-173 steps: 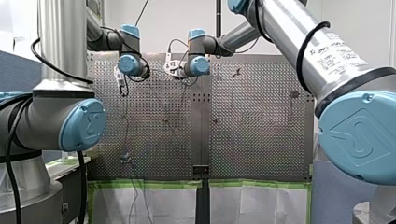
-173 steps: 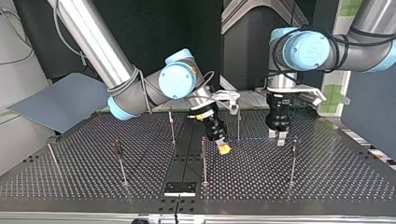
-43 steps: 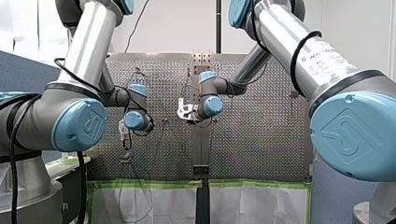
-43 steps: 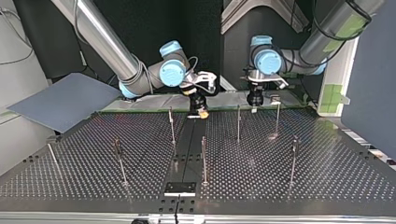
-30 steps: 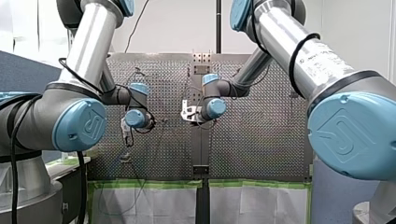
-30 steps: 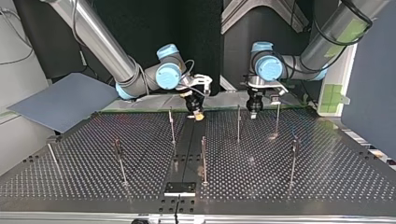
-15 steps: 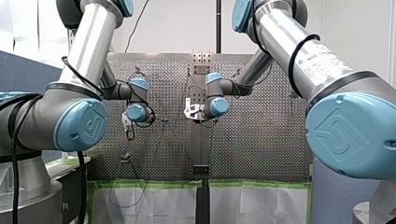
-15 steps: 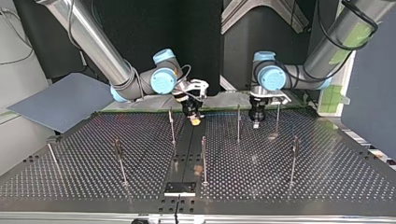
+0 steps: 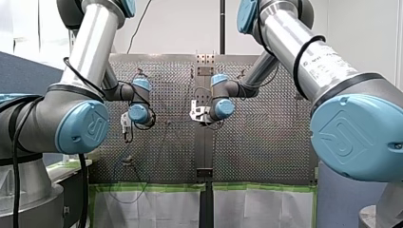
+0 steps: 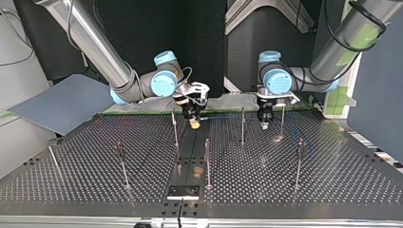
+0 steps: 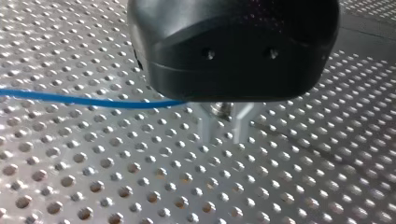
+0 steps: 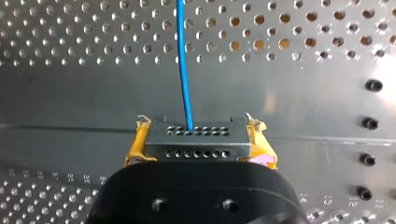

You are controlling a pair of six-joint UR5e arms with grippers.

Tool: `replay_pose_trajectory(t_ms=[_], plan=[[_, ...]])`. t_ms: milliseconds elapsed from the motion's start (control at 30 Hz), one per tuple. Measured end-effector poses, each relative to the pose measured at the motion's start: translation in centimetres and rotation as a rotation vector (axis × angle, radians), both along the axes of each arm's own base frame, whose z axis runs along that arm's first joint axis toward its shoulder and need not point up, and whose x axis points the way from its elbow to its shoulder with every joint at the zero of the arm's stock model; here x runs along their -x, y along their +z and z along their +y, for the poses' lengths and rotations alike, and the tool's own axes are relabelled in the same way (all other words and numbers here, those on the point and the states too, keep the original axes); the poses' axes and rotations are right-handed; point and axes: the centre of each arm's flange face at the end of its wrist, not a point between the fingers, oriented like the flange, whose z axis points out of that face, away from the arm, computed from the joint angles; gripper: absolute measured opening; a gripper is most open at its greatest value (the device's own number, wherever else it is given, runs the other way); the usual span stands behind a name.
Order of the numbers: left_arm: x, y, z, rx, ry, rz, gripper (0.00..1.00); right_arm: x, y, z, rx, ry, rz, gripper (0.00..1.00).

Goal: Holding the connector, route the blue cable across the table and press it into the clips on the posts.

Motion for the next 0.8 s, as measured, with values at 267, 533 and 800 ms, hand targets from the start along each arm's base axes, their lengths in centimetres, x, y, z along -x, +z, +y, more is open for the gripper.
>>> replay_pose_trajectory(t_ms=[267,533,800], plan=[[1.2,-0.7,-0.3,-0.025,0.005,0.072,0.83,0.9,-0.3,-0.5,-0.018,-0.027,0.020,0.00],[2.3,-1.3,-1.1,-0.061,-0.021,0.145,1.00,1.2,-0.3,-0.8,-0.021,-0.033,0.022,0.00],[3.3,-1.0,-1.9,-0.078,-0.028,0.167,1.00,1.2,-0.3,-0.8,-0.019,-0.034,0.024,0.00]])
